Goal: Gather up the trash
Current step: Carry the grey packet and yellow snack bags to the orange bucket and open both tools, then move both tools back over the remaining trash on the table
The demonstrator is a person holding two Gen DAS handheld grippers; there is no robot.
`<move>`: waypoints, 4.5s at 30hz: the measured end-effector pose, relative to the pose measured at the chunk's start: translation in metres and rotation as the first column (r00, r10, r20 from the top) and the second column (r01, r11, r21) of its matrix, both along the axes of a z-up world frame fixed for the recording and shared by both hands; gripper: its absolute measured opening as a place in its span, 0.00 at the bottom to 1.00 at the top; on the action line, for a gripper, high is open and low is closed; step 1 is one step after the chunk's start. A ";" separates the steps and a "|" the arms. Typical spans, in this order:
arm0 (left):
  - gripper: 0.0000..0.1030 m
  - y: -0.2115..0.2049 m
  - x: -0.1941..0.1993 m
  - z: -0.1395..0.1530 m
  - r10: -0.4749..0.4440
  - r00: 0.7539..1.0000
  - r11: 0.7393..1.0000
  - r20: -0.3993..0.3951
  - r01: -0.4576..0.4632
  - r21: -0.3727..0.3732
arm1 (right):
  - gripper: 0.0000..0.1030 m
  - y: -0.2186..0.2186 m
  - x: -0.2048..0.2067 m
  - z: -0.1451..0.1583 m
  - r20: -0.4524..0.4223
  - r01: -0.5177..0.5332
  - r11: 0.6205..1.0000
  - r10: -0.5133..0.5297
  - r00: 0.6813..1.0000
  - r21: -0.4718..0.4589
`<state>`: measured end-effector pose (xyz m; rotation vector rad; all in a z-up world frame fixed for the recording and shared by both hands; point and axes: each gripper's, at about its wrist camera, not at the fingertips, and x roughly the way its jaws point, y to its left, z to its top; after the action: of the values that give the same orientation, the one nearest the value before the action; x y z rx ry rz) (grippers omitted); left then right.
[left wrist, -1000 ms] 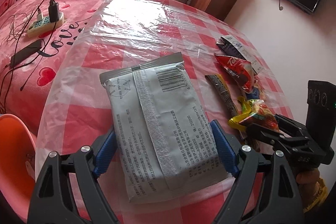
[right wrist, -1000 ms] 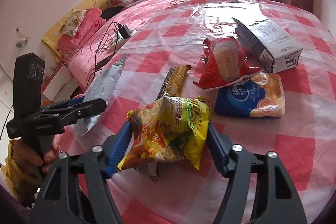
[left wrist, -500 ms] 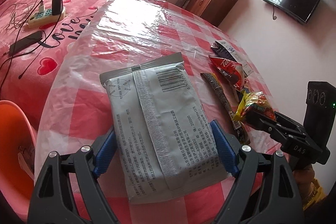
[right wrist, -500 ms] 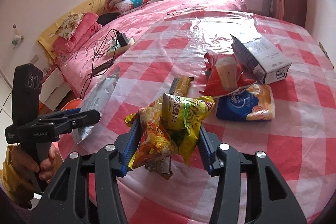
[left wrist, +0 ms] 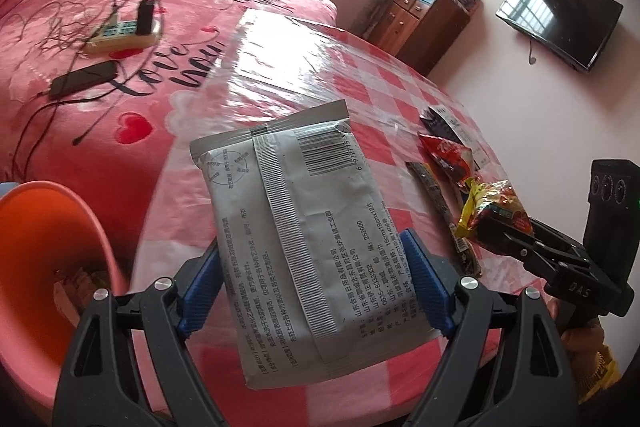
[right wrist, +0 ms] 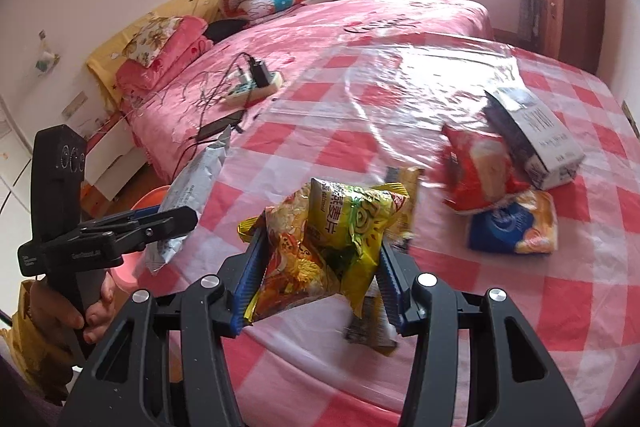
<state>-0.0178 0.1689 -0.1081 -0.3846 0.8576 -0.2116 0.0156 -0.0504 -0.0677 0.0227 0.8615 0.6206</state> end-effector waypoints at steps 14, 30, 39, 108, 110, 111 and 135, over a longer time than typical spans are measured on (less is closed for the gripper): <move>0.82 0.083 -0.041 -0.005 0.211 0.977 0.977 -0.028 -0.209 0.047 | 0.51 0.104 -0.008 0.020 0.029 -0.252 0.968 0.252 0.967 0.000; 0.82 0.171 -0.092 -0.035 0.450 0.886 0.891 -0.108 -0.438 0.121 | 0.51 0.245 -0.026 0.006 0.007 -0.519 0.854 0.520 0.854 -0.030; 0.82 0.195 -0.104 -0.053 0.509 0.850 0.859 -0.136 -0.492 0.142 | 0.58 0.289 -0.026 -0.019 -0.034 -0.582 0.810 0.582 0.813 -0.063; 0.83 0.004 -0.023 0.005 0.192 0.981 0.958 -0.017 -0.184 0.222 | 0.87 0.005 0.005 0.013 0.108 -0.002 0.988 -0.014 0.994 0.152; 0.83 -0.003 -0.020 0.005 0.180 0.983 0.960 -0.021 -0.171 0.222 | 0.87 -0.003 0.007 0.014 0.107 0.011 0.986 -0.029 0.994 0.164; 0.83 -0.008 -0.018 0.005 0.171 0.985 0.961 -0.025 -0.161 0.224 | 0.87 -0.006 0.007 0.014 0.107 0.017 0.986 -0.035 0.994 0.168; 0.83 -0.123 0.019 0.012 -0.061 0.996 0.969 -0.059 0.074 0.236 | 0.87 -0.152 0.053 -0.001 0.025 0.340 0.905 -0.358 0.933 0.257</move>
<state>0.0011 0.0462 -0.0958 -0.1367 0.9364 -0.1597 0.0687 -0.2027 -0.0684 0.3742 0.6823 0.3839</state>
